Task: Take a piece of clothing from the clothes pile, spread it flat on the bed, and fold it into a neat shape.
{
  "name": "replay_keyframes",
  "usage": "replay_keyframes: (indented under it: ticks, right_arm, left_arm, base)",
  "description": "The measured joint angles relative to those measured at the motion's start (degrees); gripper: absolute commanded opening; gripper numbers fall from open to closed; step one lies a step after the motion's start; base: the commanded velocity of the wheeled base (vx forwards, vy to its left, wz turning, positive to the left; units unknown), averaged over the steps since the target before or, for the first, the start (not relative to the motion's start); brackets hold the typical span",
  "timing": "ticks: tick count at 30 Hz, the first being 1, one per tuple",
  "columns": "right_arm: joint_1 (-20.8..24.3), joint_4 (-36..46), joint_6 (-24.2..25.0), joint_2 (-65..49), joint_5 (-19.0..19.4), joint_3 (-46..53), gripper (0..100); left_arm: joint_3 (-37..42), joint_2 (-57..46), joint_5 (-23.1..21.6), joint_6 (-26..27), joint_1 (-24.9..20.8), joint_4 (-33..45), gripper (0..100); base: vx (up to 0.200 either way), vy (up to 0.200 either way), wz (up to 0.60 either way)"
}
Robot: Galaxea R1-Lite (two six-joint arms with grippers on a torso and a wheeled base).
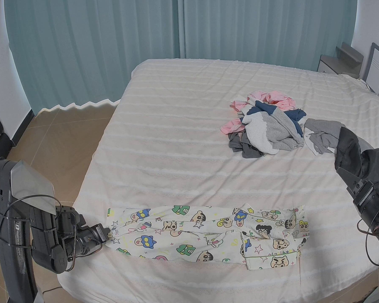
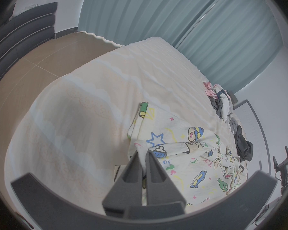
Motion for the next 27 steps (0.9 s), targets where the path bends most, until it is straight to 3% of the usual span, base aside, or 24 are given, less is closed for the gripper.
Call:
replay_keyframes:
  ticks: [7,8,23,27]
  right_arm:
    - [0.0,0.3,0.3,-0.7,0.1,0.0,100]
    - [0.0,0.8,0.3,-0.9,0.1,0.0,100]
    - [0.0,11.0,0.3,-8.5,0.6,0.0,100]
    - [0.0,11.5,0.4,-9.8,0.6,0.0,100]
  left_arm:
    - [1.0,-0.1,-0.1,0.0,0.4,0.0,0]
    - [1.1,-0.1,-0.1,0.0,0.5,0.0,100]
    - [0.4,-2.2,-0.3,-1.0,2.7,0.0,100]
    - [-0.1,-4.2,-4.2,-1.1,4.4,0.0,100]
  base:
    - [0.000,0.000,0.00]
    - [0.000,0.000,0.00]
    - [0.000,0.000,0.00]
    - [0.000,0.000,0.00]
